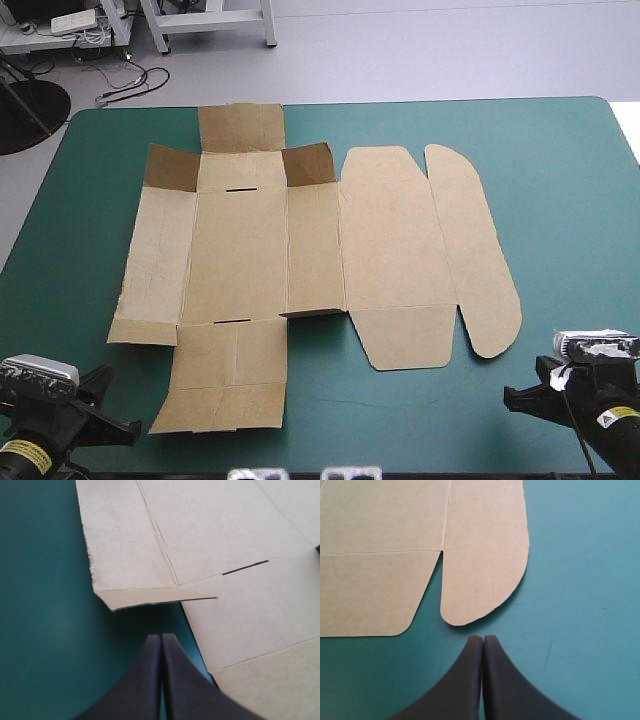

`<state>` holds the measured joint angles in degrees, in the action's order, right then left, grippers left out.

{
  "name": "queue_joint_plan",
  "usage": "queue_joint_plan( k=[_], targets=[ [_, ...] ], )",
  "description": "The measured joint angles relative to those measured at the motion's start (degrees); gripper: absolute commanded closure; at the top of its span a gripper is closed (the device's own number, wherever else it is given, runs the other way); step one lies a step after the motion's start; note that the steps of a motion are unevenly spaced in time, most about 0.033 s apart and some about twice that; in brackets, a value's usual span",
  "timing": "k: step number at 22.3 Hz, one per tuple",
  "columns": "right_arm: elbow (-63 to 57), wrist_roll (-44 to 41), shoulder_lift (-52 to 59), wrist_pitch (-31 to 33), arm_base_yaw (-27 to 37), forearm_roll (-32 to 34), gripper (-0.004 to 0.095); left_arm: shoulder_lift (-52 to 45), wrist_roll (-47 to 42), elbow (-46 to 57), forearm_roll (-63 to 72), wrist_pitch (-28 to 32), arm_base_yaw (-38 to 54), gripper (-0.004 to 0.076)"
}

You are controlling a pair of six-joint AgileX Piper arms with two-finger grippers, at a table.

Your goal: Fold the box

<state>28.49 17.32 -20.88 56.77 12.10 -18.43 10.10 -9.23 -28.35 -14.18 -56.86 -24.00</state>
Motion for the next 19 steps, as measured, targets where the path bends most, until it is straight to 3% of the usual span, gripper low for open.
queue_joint_plan(
  k=[4, 7, 14, 19],
  targets=[
    [0.0, 0.0, 0.0, 0.0, 0.0, 0.0, 0.0923, 0.1, 3.1, -0.4, 0.0, -0.1, 0.0, 0.0733],
    [0.0, 0.0, 0.0, 0.0, 0.0, 0.0, 0.0923, 3.3, 3.8, -6.5, 0.0, -0.9, 0.0, 0.0734],
    [0.0, 0.0, 0.0, 0.0, 0.0, 0.0, 0.0923, 25.7, 5.0, -29.1, -0.2, -2.7, 0.0, 0.0733],
    [0.0, 0.0, 0.0, 0.0, 0.0, 0.0, 0.0923, 37.1, 6.6, -34.7, -2.8, -2.1, 0.0, 0.0733]
  ],
)
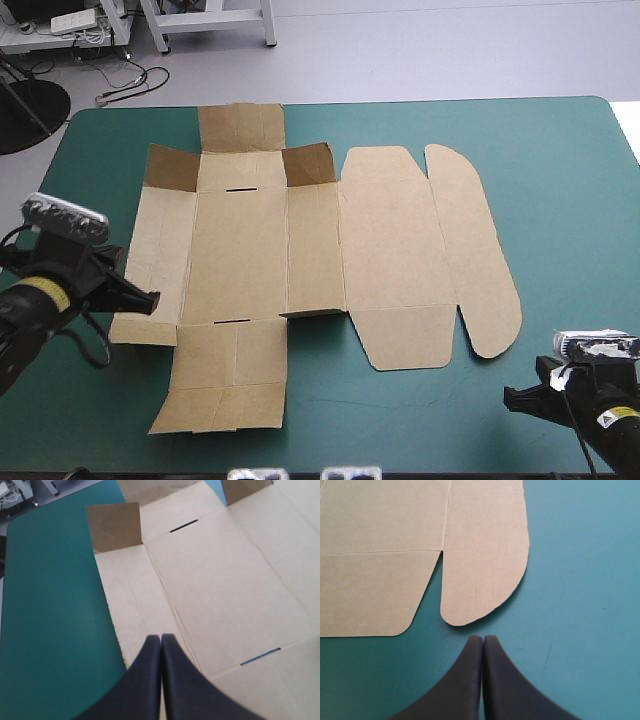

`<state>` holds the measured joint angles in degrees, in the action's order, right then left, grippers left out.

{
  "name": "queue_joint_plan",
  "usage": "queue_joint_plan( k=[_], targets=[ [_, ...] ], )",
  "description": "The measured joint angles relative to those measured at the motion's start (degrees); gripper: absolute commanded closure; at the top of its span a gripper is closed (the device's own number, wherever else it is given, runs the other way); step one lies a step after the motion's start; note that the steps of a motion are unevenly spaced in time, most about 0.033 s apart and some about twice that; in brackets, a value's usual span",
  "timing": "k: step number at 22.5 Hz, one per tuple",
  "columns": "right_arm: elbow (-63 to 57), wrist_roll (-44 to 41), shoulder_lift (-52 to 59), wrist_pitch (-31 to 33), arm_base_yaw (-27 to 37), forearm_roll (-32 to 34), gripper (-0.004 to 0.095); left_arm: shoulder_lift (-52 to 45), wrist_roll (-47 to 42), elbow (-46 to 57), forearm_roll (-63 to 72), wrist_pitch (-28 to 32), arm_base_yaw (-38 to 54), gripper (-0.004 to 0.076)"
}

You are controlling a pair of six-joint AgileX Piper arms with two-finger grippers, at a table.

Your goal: Fold the box

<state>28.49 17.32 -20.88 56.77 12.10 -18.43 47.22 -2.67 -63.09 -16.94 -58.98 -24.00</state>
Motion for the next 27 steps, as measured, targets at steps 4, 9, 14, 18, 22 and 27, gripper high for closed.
queue_joint_plan(
  k=[4, 9, 14, 18, 22, 27],
  targets=[
    [0.0, 0.0, 0.0, 0.0, 0.0, 0.0, 0.0923, 8.1, -2.9, -3.1, -3.9, 1.0, 0.6, 0.0715],
    [0.0, 0.0, 0.0, 0.0, 0.0, 0.0, 0.0923, 16.1, -4.6, -7.6, -3.8, 3.9, 7.8, 0.0709],
    [0.0, 0.0, 0.0, 0.0, 0.0, 0.0, 0.0923, 24.5, 5.1, -12.1, 13.2, 4.6, 29.8, 0.0709],
    [0.0, 0.0, 0.0, 0.0, 0.0, 0.0, 0.0923, 32.1, 16.2, -12.2, 35.6, 0.9, 50.0, 0.071],
    [0.0, 0.0, 0.0, 0.0, 0.0, 0.0, 0.0923, 40.7, 22.1, -12.2, 42.4, -4.6, 56.9, 0.071],
    [0.0, 0.0, 0.0, 0.0, 0.0, 0.0, 0.0923, 47.3, 25.9, -12.2, 43.6, -7.2, 57.1, 0.0584]
  ],
)
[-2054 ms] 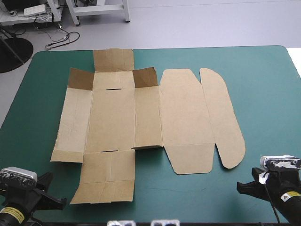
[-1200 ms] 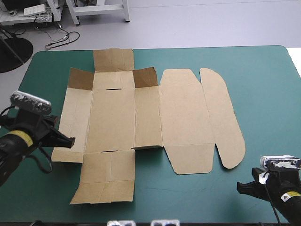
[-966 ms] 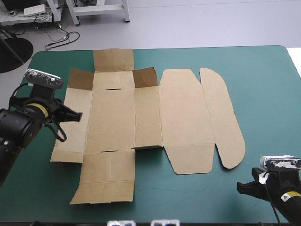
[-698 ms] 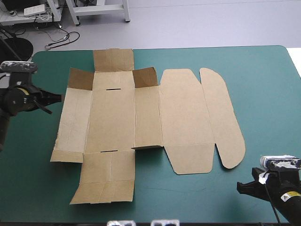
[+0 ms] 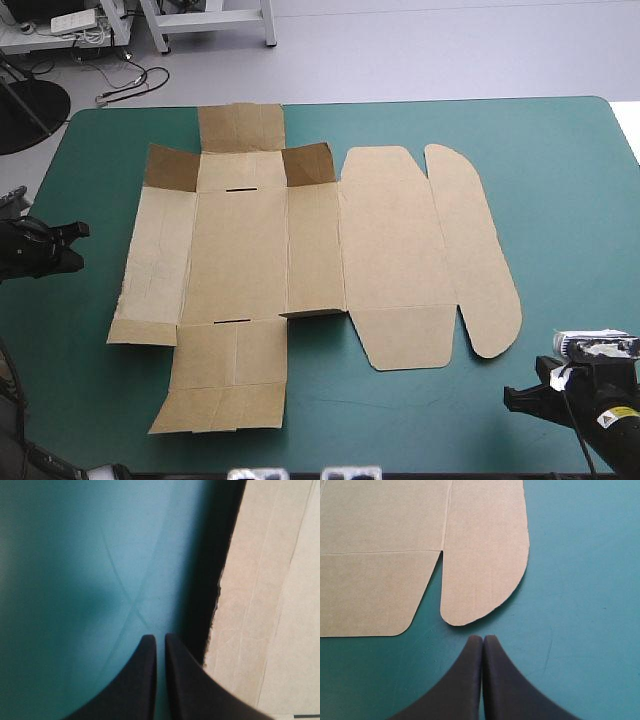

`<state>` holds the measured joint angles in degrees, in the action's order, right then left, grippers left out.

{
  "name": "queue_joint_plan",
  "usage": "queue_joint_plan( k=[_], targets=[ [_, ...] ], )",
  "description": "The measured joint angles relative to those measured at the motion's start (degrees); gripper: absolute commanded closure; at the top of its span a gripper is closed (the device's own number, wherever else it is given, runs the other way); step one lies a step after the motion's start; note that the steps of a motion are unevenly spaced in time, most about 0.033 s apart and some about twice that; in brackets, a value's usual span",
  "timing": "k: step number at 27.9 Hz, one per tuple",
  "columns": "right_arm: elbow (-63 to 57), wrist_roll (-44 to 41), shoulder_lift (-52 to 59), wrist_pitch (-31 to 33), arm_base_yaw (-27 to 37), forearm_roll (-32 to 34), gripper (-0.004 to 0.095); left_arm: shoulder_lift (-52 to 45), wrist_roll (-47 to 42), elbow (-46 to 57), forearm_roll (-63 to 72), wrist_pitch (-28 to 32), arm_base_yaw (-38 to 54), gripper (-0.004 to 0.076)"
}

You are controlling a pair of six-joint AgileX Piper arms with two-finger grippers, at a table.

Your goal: Fold the box

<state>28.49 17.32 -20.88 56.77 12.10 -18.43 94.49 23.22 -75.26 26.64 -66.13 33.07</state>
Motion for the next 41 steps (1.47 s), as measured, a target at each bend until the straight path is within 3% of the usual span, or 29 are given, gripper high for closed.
queue_joint_plan(
  k=[2, 3, 5, 17, 41],
  targets=[
    [0.0, 0.0, 0.0, 0.0, 0.0, 0.0, 0.0923, 0.1, 1.3, 0.0, 0.9, -0.4, 0.0, 0.044],
    [0.0, 0.0, 0.0, 0.0, 0.0, 0.0, 0.0923, 0.1, 1.6, 0.0, 1.7, -0.6, -0.1, 0.033],
    [0.0, 0.0, 0.0, 0.0, 0.0, 0.0, 0.0923, 0.1, 1.6, 0.0, 2.9, -0.8, -0.2, 0.0246],
    [0.0, 0.0, 0.0, 0.0, 0.0, 0.0, 0.0923, 0.1, 8.2, 6.8, 5.2, 0.5, -5.7, 0.0269],
    [0.0, -0.1, 0.0, 0.0, 0.0, 0.0, 0.0923, 8.2, 10.1, 6.9, 10.3, 0.3, -10.9, 0.027]
  ],
)
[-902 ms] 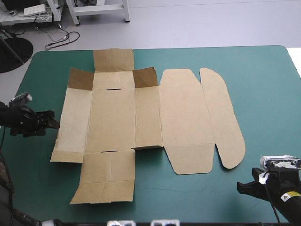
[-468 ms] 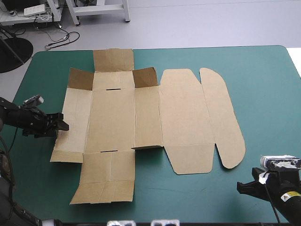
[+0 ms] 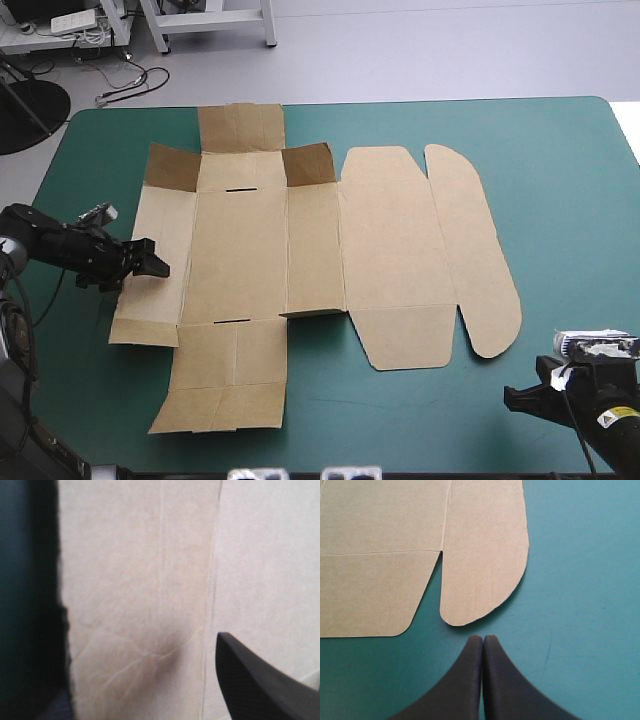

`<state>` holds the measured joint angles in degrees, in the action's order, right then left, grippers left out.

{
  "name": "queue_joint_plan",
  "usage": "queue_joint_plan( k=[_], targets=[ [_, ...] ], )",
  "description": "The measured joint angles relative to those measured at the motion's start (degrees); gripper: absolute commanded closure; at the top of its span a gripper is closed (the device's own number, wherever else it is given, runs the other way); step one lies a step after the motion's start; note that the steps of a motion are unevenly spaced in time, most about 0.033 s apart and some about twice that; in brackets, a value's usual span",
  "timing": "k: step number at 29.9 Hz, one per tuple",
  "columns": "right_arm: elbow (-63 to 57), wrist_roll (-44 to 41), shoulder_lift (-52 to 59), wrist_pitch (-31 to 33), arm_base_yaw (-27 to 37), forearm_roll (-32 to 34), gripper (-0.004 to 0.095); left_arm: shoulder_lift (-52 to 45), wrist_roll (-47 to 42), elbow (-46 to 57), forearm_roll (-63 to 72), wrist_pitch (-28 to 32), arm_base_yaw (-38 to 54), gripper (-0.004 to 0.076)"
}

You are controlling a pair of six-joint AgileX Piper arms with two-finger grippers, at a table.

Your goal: Fold the box

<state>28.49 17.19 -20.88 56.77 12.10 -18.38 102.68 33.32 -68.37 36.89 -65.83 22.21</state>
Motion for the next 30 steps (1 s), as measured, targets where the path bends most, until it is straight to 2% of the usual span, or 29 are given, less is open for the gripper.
queue_joint_plan(
  k=[2, 4, 6, 9, 10, 15, 21, 25, 30],
  targets=[
    [0.0, -0.1, 0.0, 0.0, 0.0, 0.1, 0.0923, 0.1, 0.1, 0.0, 0.2, -0.1, -1.5, 0.0285],
    [0.0, -0.1, 0.0, 0.0, 0.0, 0.1, 0.0923, 0.3, 0.1, 0.0, 0.2, 0.0, -2.8, 0.0335],
    [0.0, -0.1, 0.0, 0.0, 0.0, 0.1, 0.0923, 0.5, 0.1, -0.1, 0.2, 0.3, -3.6, 0.0442],
    [0.0, -0.1, 0.0, 0.0, 0.0, 0.1, 0.0923, 0.7, 0.1, -0.1, 0.1, 0.9, -4.3, 0.0698],
    [0.0, -0.1, 0.0, 0.0, 0.0, 0.1, 0.0923, 0.8, 0.1, -0.1, -0.1, 1.4, -4.3, 0.073],
    [0.0, -0.1, 0.0, 0.0, 0.0, 0.2, 0.0923, 1.1, 0.0, -2.8, 0.5, -0.2, -4.6, 0.0733],
    [0.0, -0.1, 0.0, 0.0, 0.0, 0.2, 0.0923, 0.4, 1.0, -14.5, -4.3, -3.2, -6.6, 0.0733],
    [0.0, -0.1, 0.0, 0.0, 0.0, 0.2, 0.0923, -3.1, 2.7, -22.4, -13.2, -4.0, -12.0, 0.0733],
    [0.0, -0.1, 0.0, 0.0, 0.0, 0.2, 0.0923, -7.4, 9.5, -29.5, -23.5, -4.7, -22.4, 0.0733]
  ],
)
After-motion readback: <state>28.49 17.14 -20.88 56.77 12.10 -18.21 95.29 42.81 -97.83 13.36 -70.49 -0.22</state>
